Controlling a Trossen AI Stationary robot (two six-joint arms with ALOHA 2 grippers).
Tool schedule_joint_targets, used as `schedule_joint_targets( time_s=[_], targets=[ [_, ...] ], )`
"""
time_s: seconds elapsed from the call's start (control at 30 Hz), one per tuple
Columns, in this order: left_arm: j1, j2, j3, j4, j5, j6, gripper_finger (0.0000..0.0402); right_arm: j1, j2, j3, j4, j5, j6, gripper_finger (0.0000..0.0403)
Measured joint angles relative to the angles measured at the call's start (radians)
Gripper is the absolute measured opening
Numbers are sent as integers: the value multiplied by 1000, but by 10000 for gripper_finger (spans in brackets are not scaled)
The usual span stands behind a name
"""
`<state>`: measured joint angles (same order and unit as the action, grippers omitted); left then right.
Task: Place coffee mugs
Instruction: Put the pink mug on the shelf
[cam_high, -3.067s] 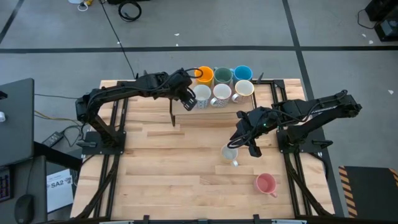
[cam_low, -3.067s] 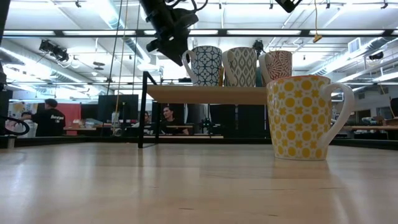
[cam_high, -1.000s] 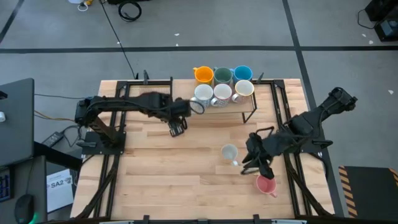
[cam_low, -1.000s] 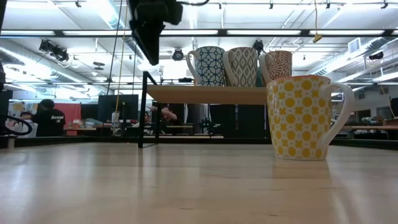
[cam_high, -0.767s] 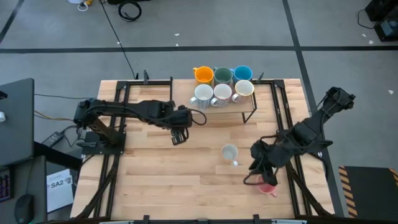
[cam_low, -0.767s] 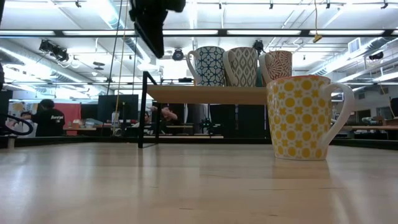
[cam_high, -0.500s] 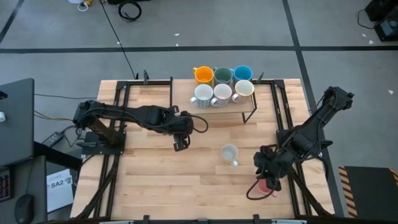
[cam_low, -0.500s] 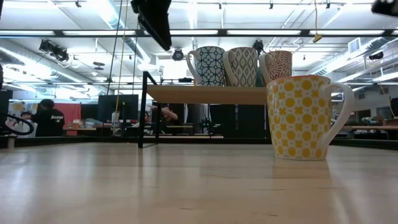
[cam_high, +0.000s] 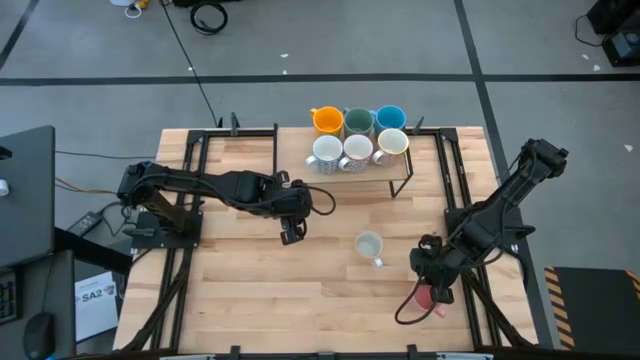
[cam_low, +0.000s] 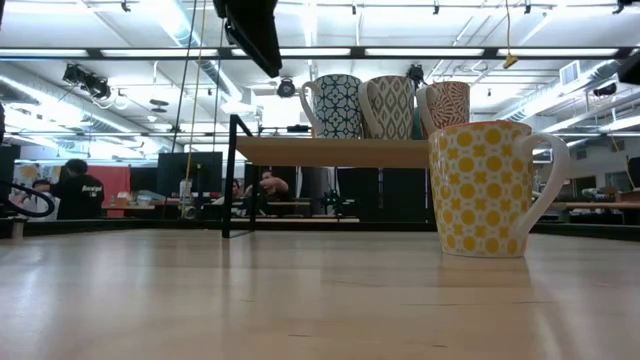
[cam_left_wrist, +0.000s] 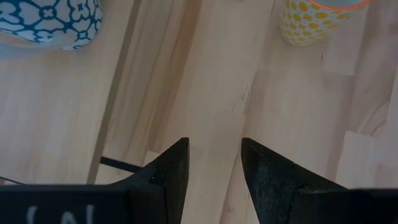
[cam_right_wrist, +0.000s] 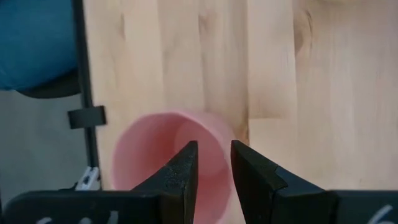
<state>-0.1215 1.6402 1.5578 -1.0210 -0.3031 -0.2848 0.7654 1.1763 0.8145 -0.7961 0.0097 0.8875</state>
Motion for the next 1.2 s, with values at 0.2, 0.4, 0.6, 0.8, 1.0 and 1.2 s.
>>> schedule_joint_targets(
  time_s=[0.2,0.4,0.6,0.8,1.0,1.2],
  targets=[
    [0,0,0,0,0,0,153,0,0,-19,1,0,0,101],
    [0,0,0,0,0,0,153,0,0,-50,10,0,0,101],
    [0,0,0,0,0,0,153,0,0,-106,71,-10,8,101],
    [0,0,0,0,0,-1,153,0,0,-147,159,-11,2,101],
    [0,0,0,0,0,-1,153,0,0,-156,179,-9,4,101],
    [-6,0,0,2,0,9,153,0,0,-156,180,18,49,91]
  ],
)
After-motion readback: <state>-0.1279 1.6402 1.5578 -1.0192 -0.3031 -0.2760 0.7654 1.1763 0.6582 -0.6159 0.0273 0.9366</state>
